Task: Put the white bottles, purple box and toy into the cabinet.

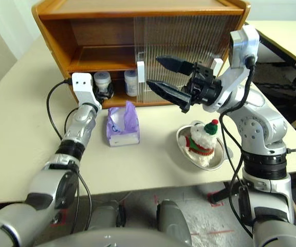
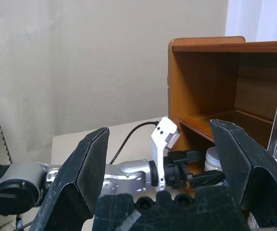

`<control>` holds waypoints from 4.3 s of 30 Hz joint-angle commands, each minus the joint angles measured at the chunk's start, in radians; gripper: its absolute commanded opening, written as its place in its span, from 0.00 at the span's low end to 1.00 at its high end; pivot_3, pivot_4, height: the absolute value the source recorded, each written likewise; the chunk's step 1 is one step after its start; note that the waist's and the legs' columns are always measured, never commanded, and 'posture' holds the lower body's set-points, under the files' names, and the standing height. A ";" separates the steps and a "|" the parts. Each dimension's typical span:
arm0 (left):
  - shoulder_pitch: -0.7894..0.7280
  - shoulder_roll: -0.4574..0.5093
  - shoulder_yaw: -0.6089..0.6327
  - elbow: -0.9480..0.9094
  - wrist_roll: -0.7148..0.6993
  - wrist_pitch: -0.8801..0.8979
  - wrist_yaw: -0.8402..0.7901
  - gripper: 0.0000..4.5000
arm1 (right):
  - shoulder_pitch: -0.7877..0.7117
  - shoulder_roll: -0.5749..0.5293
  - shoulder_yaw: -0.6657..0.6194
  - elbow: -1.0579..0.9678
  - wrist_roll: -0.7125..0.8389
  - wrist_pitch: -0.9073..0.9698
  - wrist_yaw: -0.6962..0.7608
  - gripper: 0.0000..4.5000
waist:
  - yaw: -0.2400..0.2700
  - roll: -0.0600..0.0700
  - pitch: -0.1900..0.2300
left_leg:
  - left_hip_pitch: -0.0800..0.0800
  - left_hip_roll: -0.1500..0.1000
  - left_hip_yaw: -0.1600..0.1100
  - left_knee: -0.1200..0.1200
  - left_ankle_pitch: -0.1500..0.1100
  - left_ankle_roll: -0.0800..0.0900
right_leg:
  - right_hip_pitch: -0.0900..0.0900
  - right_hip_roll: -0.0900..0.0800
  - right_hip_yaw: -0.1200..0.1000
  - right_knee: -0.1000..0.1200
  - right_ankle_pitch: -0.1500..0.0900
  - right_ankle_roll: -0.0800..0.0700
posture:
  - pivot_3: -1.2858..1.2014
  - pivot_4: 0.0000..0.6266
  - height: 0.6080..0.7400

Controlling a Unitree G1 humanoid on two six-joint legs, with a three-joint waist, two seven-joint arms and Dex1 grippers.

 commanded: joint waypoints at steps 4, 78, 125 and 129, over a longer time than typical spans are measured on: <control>0.096 0.052 -0.029 -0.270 -0.045 0.192 -0.128 1.00 | -0.029 0.002 0.015 0.012 -0.010 -0.017 0.016 1.00 | -0.002 0.000 0.000 | 0.000 0.000 0.000 0.000 0.000 0.000 | 0.000 0.000 0.000 0.001 0.000 0.000 | 0.51 0.00 1.00; -0.069 0.295 -0.025 0.388 -0.134 -0.142 -1.186 0.01 | -0.020 -0.028 0.007 -0.046 0.021 -0.010 -0.047 1.00 | -0.030 0.000 0.000 | 0.000 0.002 0.000 0.000 0.002 0.004 | -0.002 0.000 -0.001 0.003 -0.003 -0.003 | 0.49 0.00 1.00; -0.237 -0.068 0.217 -0.457 -0.187 0.633 0.441 0.01 | -0.017 0.033 0.033 -0.005 -0.017 -0.034 0.001 1.00 | 0.000 -0.001 0.000 | 0.001 -0.002 -0.001 0.000 0.001 0.001 | 0.000 0.001 0.003 0.001 0.001 0.001 | 0.51 0.00 1.00; -0.278 -0.088 0.218 -0.393 -0.196 0.600 0.456 0.01 | -0.015 0.033 0.031 -0.009 -0.015 -0.033 -0.002 1.00 | 0.000 -0.001 0.000 | 0.000 -0.002 -0.001 0.000 0.001 0.000 | 0.001 0.001 0.004 0.000 0.001 0.001 | 0.51 0.00 1.00</control>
